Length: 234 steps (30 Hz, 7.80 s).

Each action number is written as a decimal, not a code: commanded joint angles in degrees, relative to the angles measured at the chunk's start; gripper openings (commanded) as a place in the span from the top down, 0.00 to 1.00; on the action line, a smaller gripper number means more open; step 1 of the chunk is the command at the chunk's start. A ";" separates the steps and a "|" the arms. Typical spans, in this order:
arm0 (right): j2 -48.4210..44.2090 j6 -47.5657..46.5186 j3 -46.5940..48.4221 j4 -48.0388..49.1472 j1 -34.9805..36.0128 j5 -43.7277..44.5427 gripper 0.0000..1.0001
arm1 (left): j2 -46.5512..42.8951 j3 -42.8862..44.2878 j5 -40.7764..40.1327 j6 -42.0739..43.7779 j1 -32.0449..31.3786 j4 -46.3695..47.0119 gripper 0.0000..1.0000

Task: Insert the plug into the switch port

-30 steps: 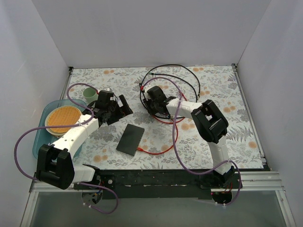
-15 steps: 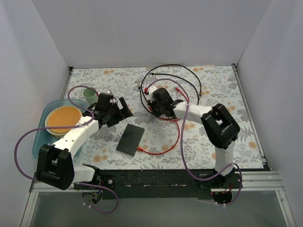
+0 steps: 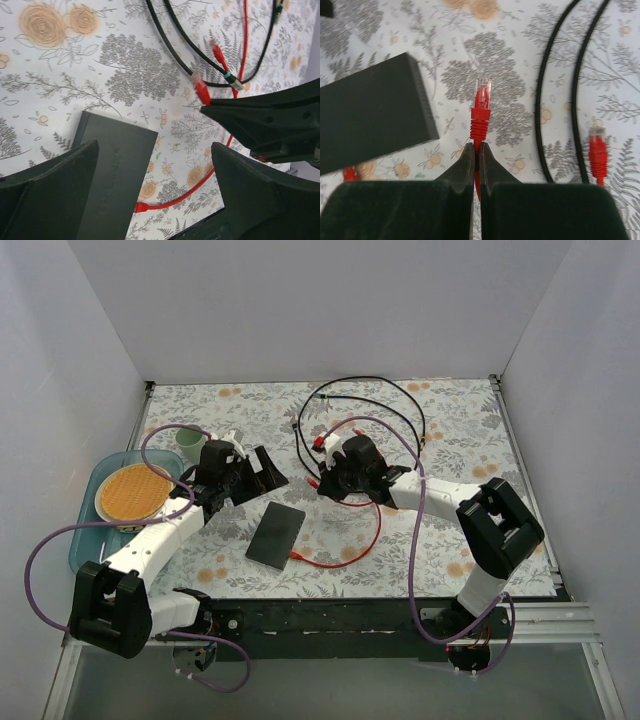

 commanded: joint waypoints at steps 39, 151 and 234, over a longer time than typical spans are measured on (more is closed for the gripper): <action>-15.05 1.27 -10.68 11.12 4.28 -13.85 0.99 | -0.13 -5.15 18.69 -1.49 -4.94 16.09 1.00; 3.85 1.53 -4.79 -7.94 20.36 6.02 0.99 | 1.45 -13.59 -3.64 -3.77 -1.87 4.22 0.17; 7.28 14.54 2.68 11.03 20.10 19.72 0.99 | 2.51 -19.92 10.34 -8.34 -5.65 9.14 0.48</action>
